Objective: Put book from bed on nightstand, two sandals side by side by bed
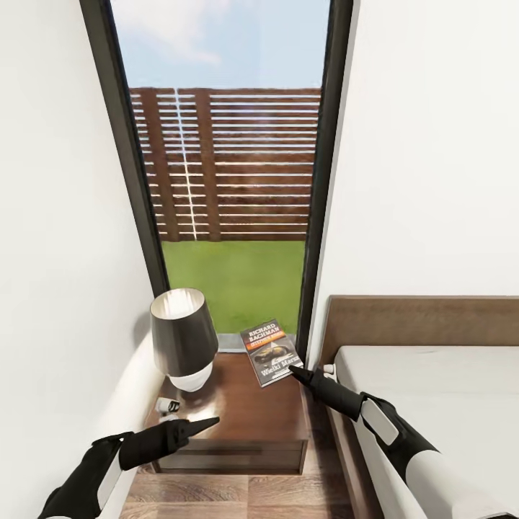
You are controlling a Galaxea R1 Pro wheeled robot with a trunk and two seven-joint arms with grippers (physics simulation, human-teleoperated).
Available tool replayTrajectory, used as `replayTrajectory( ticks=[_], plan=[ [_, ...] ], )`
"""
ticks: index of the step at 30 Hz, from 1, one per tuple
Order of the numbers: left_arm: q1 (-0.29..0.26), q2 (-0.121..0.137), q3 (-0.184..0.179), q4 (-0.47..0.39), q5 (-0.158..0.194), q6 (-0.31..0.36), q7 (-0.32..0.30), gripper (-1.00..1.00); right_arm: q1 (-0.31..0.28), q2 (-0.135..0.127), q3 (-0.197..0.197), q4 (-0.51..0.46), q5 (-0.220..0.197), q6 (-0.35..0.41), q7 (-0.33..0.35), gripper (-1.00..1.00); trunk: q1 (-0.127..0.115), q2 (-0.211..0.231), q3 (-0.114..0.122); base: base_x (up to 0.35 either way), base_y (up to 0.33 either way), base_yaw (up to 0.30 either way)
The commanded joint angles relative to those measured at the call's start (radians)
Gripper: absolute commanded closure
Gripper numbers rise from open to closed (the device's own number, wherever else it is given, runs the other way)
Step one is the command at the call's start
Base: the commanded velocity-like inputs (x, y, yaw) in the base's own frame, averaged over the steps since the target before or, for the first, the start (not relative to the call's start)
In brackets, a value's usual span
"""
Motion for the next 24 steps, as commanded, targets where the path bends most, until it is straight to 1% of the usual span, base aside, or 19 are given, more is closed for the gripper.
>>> replayTrajectory(
  ticks=[1, 3, 7, 10, 24],
  plan=[
    [-0.001, -0.001, 0.000, 0.000, -0.001, 0.011, -0.004, -1.00, -0.001, -0.001, 0.005, 0.000, -0.011, 0.007, -0.001, 1.00, 0.004, -0.008, -0.005, 0.000, 0.000, 0.000],
    [-0.001, -0.003, -0.001, 0.001, -0.001, 0.011, -0.004, -1.00, -0.001, -0.001, 0.005, 0.002, -0.011, 0.006, -0.002, 1.00, 0.012, -0.022, -0.011, 0.000, 0.000, 0.000],
    [-0.001, -0.007, -0.003, 0.001, 0.000, 0.012, 0.052, -1.00, -0.001, -0.001, 0.005, 0.006, -0.011, 0.006, -0.002, 1.00, 0.027, -0.050, -0.023, 0.000, 0.000, 0.000],
    [-0.001, -0.007, -0.004, 0.001, 0.001, 0.012, 0.065, -1.00, -0.001, 0.000, 0.005, 0.006, -0.011, 0.006, -0.002, 1.00, 0.039, -0.071, -0.033, 0.000, 0.000, 0.000],
    [-0.001, -0.007, -0.006, 0.001, 0.003, 0.016, 0.073, -1.00, -0.001, 0.001, 0.006, 0.005, -0.011, 0.006, -0.002, 1.00, 0.092, -0.169, -0.077, 0.000, 0.000, 0.000]
  ],
)
